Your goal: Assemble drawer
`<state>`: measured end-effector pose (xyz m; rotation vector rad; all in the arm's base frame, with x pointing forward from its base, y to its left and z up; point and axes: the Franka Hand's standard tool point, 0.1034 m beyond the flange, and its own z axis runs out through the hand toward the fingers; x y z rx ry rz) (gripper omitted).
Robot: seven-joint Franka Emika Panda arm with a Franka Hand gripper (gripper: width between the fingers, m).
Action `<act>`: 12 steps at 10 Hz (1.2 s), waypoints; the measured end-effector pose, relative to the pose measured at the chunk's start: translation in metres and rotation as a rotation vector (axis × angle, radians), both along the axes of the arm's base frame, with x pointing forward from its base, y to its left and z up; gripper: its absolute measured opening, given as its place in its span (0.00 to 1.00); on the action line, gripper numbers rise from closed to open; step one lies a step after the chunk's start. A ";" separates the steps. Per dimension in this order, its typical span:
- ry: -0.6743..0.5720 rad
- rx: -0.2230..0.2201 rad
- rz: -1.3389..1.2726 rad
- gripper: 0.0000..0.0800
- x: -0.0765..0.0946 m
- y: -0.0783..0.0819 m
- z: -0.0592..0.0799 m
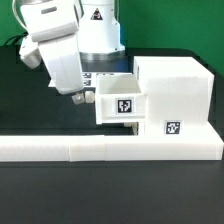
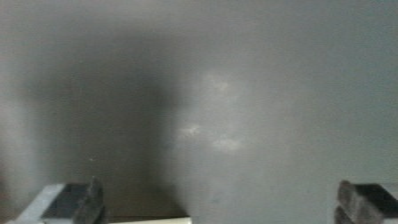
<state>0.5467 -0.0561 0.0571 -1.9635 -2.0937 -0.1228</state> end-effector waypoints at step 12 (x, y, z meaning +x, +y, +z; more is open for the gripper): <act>0.059 0.001 -0.113 0.81 0.004 0.068 0.000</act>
Offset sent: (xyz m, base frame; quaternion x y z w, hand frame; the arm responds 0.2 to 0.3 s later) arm 0.0192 0.0303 0.0045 0.0051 -0.0019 0.0202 0.9998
